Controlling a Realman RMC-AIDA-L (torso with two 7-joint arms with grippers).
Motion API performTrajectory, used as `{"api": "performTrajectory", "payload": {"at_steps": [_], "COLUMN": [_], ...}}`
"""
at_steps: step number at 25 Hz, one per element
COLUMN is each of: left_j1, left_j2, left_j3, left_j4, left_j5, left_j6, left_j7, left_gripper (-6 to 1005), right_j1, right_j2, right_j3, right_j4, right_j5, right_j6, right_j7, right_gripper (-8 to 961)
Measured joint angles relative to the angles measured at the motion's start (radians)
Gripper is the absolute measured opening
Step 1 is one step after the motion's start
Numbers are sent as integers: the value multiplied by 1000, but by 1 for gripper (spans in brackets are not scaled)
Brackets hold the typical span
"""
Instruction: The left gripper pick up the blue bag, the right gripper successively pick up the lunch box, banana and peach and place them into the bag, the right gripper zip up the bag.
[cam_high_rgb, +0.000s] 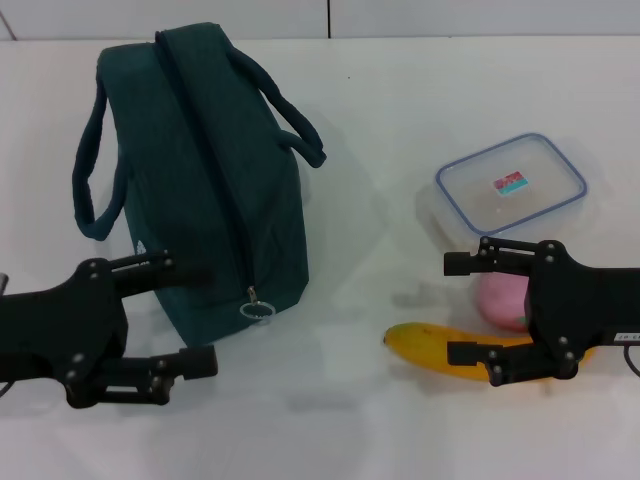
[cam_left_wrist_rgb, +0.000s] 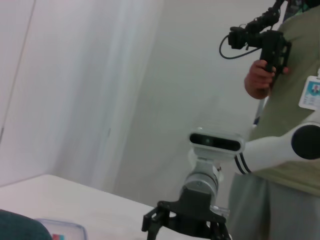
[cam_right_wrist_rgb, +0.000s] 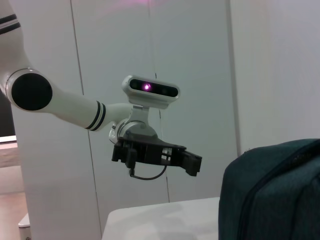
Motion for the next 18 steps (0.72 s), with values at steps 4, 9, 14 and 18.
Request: {"api": "performTrajectory", "payload": {"at_steps": [4,9,14,18], "left_j1": [0,-1,-2,-5], "left_j2": [-3,-3,-5,-7], "left_j3": [-11,-14,-48,-96], "left_j4": [-1,-2,-1,3], "left_j5": [1,0,-3,-17], "left_j6": [1,2,2,2], "left_j7": [-7,-12,-12,-28], "left_gripper": [863,862,861,860], "right_j1": [1,3,7,7], "right_j2": [0,0,-1,-3], "right_j3": [0,0,0,0], "right_j4": [0,-1,-2,-1], "right_j5": [0,3,3,3], "right_j6": [4,7,11,22], "right_j7": [-1,-1,0,0], "right_gripper": [842,842,841,840]}}
